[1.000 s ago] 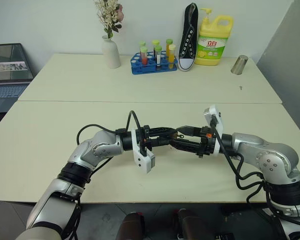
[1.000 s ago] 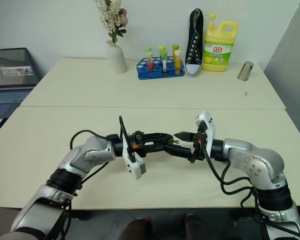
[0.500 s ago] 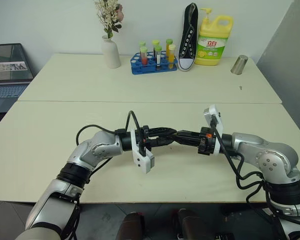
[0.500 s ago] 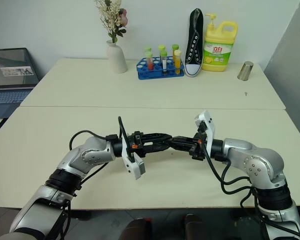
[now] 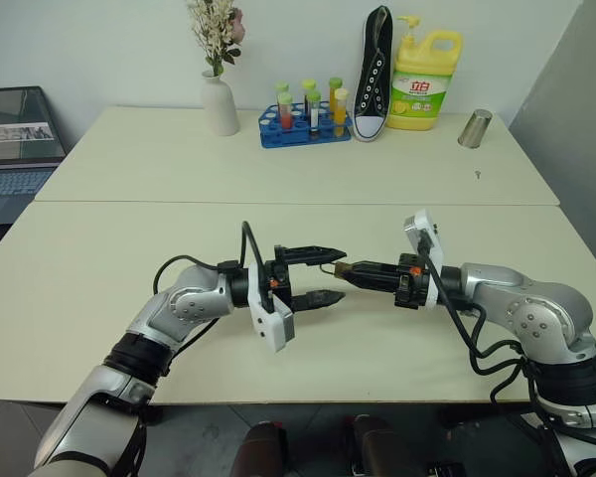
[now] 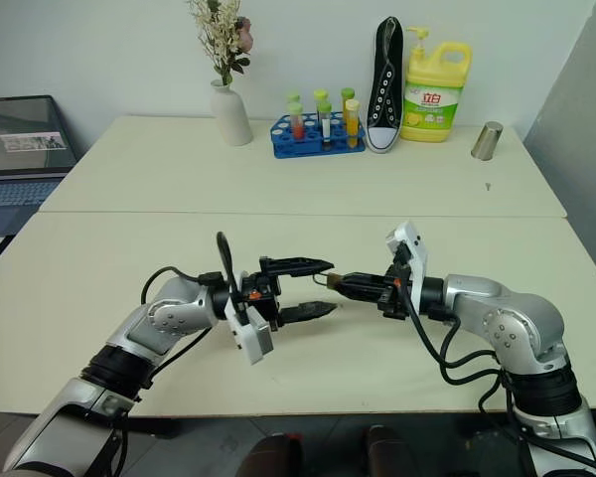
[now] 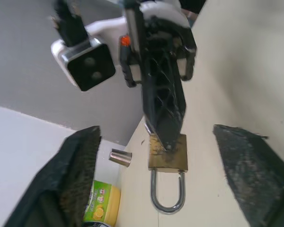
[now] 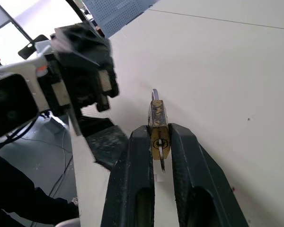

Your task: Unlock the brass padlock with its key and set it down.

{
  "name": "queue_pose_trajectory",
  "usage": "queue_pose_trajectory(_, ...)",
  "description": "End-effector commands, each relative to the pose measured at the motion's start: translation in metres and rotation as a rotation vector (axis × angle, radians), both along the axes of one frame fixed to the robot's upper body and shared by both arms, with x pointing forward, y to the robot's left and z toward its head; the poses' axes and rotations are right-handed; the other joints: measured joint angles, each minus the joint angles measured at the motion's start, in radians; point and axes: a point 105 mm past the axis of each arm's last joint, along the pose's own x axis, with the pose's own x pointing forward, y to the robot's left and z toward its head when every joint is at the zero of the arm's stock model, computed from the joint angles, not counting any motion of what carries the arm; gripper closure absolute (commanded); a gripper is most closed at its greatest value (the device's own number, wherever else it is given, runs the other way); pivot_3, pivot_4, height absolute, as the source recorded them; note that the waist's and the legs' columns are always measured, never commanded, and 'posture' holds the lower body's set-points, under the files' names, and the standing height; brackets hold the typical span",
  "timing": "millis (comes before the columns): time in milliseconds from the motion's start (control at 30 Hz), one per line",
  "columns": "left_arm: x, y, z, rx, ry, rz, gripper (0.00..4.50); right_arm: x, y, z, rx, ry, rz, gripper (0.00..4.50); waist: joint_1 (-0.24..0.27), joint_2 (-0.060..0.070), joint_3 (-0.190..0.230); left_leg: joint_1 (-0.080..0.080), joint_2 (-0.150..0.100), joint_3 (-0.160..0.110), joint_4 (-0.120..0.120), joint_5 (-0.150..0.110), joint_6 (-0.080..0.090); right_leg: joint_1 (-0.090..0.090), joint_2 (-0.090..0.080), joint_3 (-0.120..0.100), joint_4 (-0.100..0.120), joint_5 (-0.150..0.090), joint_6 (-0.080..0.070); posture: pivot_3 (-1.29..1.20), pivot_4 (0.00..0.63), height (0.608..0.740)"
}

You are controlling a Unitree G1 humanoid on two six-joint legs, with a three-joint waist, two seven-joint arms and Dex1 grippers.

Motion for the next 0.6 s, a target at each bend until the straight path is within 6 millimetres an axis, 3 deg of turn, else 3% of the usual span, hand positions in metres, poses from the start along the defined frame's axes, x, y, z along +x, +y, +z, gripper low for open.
queue_pose_trajectory(33, -0.001, 0.001, 0.031, -0.138, 0.034, 0.004, 0.00, 0.001, -0.007, 0.009, -0.004, -0.068, -0.011, 4.34, 0.001, 0.000, 0.000, 0.000, 0.000, 0.000, 0.000, 0.000, 0.000, 0.000, 0.000, 0.000, 0.000, 0.000, 0.000, 0.00, 0.150, 0.740)
queue_pose_trajectory(100, 0.003, 0.004, 0.042, -0.209, 0.114, 0.023, 0.18, 0.001, -0.011, 0.009, -0.016, -0.078, -0.015, 4.34, 0.000, 0.000, 0.000, 0.000, 0.000, 0.000, 0.000, 0.000, 0.000, 0.000, 0.000, 0.000, 0.000, 0.000, 0.000, 0.00, 0.150, 0.740)
queue_pose_trajectory(200, 0.018, 0.008, 0.049, -0.267, 0.266, 0.077, 0.96, -0.002, -0.012, 0.009, -0.019, -0.089, -0.010, 4.34, 0.000, 0.000, 0.000, 0.000, 0.000, 0.000, 0.000, 0.000, 0.000, 0.000, 0.001, 0.000, 0.000, 0.000, 0.000, 0.00, 0.150, 0.740)
queue_pose_trajectory(300, 0.041, 0.013, 0.043, -0.278, 0.483, 0.153, 1.94, -0.007, -0.010, 0.013, -0.016, -0.114, 0.014, 4.34, 0.000, 0.000, 0.000, 0.000, 0.000, 0.000, 0.000, 0.000, 0.000, 0.000, 0.004, 0.000, 0.000, -0.003, 0.004, 0.00, 0.150, 0.740)
queue_pose_trajectory(400, 0.059, 0.018, 0.018, -0.227, 0.748, 0.212, 2.97, -0.012, -0.006, 0.020, -0.002, -0.140, 0.044, 4.34, -0.001, 0.000, 0.000, 0.000, 0.000, 0.000, 0.000, 0.000, 0.000, 0.000, 0.005, -0.001, 0.000, -0.003, 0.005, 0.00, 0.150, 0.740)
queue_pose_trajectory(533, 0.051, 0.011, 0.004, -0.152, 0.899, 0.161, 4.35, -0.016, -0.003, 0.023, 0.009, -0.152, 0.062, 4.34, -0.001, 0.000, 0.000, 0.000, 0.000, 0.000, 0.000, 0.000, 0.000, 0.000, 0.005, -0.002, 0.000, -0.003, 0.005, 0.00, 0.150, 0.740)
queue_pose_trajectory(600, 0.044, 0.005, -0.001, -0.114, 0.952, 0.124, 4.49, -0.017, -0.003, 0.024, 0.011, -0.154, 0.066, 4.34, -0.001, 0.000, 0.000, 0.000, 0.000, 0.000, 0.000, 0.000, 0.000, 0.000, 0.005, -0.001, 0.000, -0.003, 0.005, 0.00, 0.150, 0.740)
